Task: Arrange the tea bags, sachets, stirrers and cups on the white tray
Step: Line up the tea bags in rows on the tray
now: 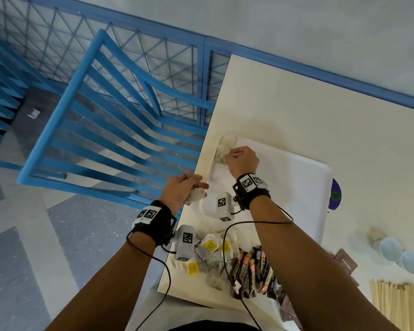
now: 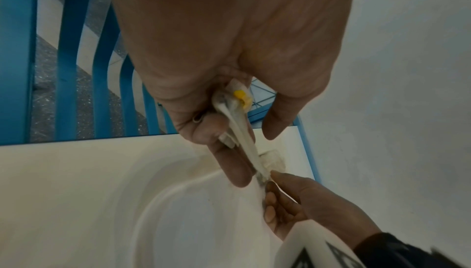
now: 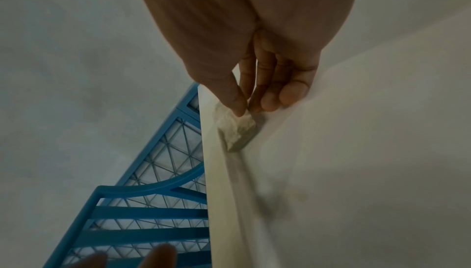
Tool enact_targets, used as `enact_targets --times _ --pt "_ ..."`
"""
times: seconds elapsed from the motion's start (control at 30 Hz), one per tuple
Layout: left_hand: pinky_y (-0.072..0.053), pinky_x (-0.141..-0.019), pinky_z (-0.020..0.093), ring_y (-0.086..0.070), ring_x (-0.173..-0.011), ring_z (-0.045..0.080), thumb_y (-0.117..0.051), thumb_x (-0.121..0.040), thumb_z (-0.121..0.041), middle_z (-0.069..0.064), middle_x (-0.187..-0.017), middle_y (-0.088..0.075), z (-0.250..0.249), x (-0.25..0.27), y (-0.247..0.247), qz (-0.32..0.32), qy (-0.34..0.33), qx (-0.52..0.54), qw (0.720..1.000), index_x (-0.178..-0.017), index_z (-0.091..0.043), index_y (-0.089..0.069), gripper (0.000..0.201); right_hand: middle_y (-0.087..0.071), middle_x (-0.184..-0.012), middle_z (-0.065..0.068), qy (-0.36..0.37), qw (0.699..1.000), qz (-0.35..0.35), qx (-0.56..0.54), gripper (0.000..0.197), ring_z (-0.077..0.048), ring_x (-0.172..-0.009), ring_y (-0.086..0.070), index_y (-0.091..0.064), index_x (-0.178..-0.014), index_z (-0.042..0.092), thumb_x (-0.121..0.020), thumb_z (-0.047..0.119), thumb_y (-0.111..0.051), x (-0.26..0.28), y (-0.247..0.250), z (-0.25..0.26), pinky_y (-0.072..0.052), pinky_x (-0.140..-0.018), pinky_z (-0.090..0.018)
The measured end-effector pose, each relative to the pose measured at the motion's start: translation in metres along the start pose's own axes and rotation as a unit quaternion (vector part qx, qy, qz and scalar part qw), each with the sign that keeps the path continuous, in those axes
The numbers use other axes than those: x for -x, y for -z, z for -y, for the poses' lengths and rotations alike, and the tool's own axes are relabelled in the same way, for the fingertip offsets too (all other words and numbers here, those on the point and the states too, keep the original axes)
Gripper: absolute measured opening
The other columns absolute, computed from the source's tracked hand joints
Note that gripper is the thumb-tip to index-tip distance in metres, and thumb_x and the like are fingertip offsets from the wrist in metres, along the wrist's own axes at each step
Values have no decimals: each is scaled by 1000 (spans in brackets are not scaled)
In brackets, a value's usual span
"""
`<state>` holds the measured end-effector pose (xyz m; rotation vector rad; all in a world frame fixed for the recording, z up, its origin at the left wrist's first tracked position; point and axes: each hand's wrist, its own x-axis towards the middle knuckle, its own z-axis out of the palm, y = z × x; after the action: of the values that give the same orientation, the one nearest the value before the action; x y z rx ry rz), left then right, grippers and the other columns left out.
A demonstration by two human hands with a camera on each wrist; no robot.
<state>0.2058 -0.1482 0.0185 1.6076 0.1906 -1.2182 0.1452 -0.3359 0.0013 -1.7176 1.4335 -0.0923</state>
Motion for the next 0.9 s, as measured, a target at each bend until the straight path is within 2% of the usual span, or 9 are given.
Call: enact_targets --times 0.07,0.13,0.17,0.2,0.3,0.63,0.77,0.83,0.9 --pt "-37 -47 21 -74 -81 28 -65 -98 -22 10 -96 -79 0 1 0 0 4 1 1000 -108 -9 -65 17 -71 -103 -6 -7 1000 -7 -22 26 -17 -87 -62 -63 -108 12 -86 20 -73 -3 3 1 -36 -50 -3" --pt "-36 -47 21 -74 -82 28 -64 -98 -23 10 -96 -79 0 2 0 0 4 -2 1000 -109 -8 -64 18 -71 -103 -5 -9 1000 -1 -29 40 -13 -87 -56 -59 -123 11 -88 24 -74 -7 4 3 -35 -54 -6" --pt "-37 -48 22 -74 -82 27 -64 -98 -23 10 -97 -79 1 2 1 1 2 -2 1000 -110 -7 -64 20 -71 -102 -3 -7 1000 3 -25 43 -12 -88 -55 -58 -126 11 -88 25 -74 -9 5 5 -36 -63 -8" --pt "-37 -49 23 -75 -83 27 -63 -99 -24 9 -97 -79 2 3 2 2 0 -2 1000 -111 -6 -64 22 -71 -101 -2 -4 1000 6 -18 43 -12 -90 -56 -59 -126 11 -88 25 -74 -11 5 7 -37 -71 -12" --pt "-38 -51 24 -74 -84 26 -62 -99 -25 9 -98 -79 3 5 3 4 -5 -5 1000 -115 -4 -63 26 -73 -106 -4 14 1000 14 8 38 -18 -101 -65 -66 -121 11 -87 25 -75 -14 3 10 -41 -80 -18" --pt "-38 -49 24 -74 -82 27 -64 -98 -23 11 -98 -79 2 7 1 4 0 12 1000 -113 -3 -63 25 -74 -100 -2 33 999 18 1 35 -17 -98 -66 -68 -119 12 -86 19 -74 -12 3 9 -46 -86 -20" --pt "-42 -50 27 -70 -83 31 -59 -97 -5 18 -106 -76 1 5 1 10 2 27 1000 -112 -2 -65 16 -67 -86 4 24 999 12 -24 34 -14 -89 -62 -63 -121 12 -87 16 -70 -4 5 5 -46 -83 -23" --pt "-47 -51 29 -69 -82 32 -50 -95 7 22 -114 -69 -2 6 -1 18 2 44 999 -111 -1 -64 23 -65 -86 5 32 999 4 -28 30 -13 -85 -61 -64 -117 14 -87 9 -64 3 5 -1 -49 -78 -23" --pt "-51 -55 29 -70 -80 29 -43 -95 12 20 -115 -66 -4 6 -3 33 -7 39 999 -117 1 -60 29 -64 -87 7 53 998 11 -13 25 -9 -81 -58 -67 -110 15 -89 7 -58 12 5 -10 -44 -69 -13"
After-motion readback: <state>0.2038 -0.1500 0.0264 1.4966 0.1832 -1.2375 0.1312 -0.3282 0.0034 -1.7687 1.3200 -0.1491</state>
